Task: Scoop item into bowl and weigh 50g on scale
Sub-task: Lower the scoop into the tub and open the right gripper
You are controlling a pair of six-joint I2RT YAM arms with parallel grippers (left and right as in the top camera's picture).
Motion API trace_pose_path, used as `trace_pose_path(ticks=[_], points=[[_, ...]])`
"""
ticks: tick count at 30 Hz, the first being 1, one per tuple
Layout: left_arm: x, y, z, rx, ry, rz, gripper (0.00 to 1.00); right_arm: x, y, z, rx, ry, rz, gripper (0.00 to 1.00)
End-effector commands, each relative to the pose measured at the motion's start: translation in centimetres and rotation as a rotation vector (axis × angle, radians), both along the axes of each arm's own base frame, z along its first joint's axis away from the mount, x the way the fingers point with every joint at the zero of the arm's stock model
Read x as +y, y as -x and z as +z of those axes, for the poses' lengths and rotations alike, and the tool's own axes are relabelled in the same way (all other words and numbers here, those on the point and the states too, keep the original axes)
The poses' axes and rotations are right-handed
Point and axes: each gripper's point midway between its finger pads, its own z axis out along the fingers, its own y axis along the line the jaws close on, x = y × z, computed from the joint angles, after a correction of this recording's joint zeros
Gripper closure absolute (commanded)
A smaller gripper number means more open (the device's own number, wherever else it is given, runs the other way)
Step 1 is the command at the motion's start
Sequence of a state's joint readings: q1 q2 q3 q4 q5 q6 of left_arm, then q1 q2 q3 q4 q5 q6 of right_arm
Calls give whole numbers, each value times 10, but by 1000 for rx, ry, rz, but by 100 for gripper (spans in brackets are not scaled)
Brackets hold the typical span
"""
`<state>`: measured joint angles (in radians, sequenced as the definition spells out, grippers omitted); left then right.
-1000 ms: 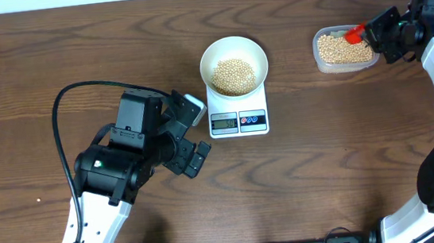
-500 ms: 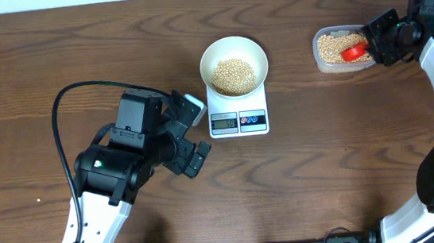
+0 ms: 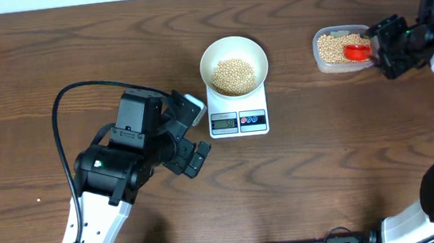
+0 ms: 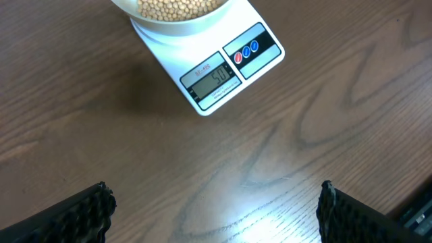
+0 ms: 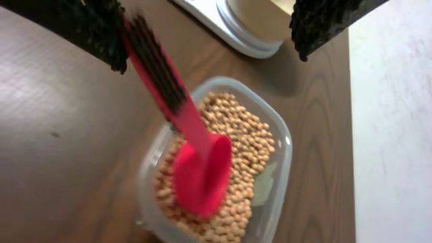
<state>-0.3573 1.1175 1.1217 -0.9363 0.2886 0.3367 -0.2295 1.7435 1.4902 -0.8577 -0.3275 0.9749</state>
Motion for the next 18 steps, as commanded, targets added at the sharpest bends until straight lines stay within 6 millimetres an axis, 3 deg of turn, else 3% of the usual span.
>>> trace_pose_path(ticks=[1, 12, 18], points=[[0, 1, -4, 16, -3, 6, 2, -3, 9, 15, -10, 17, 13, 23], [0, 1, -4, 16, -3, 6, 2, 1, 20, 7, 40, 52, 55, 22], [0, 1, -4, 16, -3, 6, 2, 4, 28, 51, -85, 125, 123, 14]])
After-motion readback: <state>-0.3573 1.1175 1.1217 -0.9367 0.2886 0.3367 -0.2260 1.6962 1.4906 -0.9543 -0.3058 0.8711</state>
